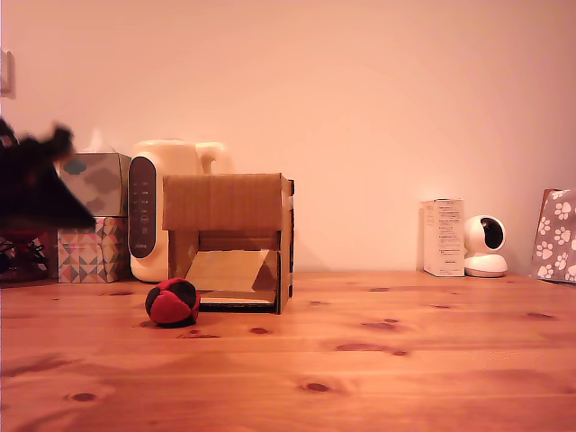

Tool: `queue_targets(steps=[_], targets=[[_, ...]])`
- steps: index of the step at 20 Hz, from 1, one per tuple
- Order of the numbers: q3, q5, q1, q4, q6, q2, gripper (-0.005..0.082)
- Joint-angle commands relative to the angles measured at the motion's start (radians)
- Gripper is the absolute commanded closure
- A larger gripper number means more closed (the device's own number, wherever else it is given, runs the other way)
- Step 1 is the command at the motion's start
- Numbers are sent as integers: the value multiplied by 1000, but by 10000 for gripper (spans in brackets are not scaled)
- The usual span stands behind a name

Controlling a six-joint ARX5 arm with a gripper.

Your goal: Drop the footbag into the cardboard dice tower

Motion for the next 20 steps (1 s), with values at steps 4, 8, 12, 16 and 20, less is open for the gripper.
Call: queue_targets(steps=[4,8,12,16,20], targets=[[5,4,-1,149,5,130,788],[49,38,-2,207,5,230,788],[108,40,-3,206,5,317,782],[173,38,-5,189,7,394,7],[216,49,-12,179,33,441,27]])
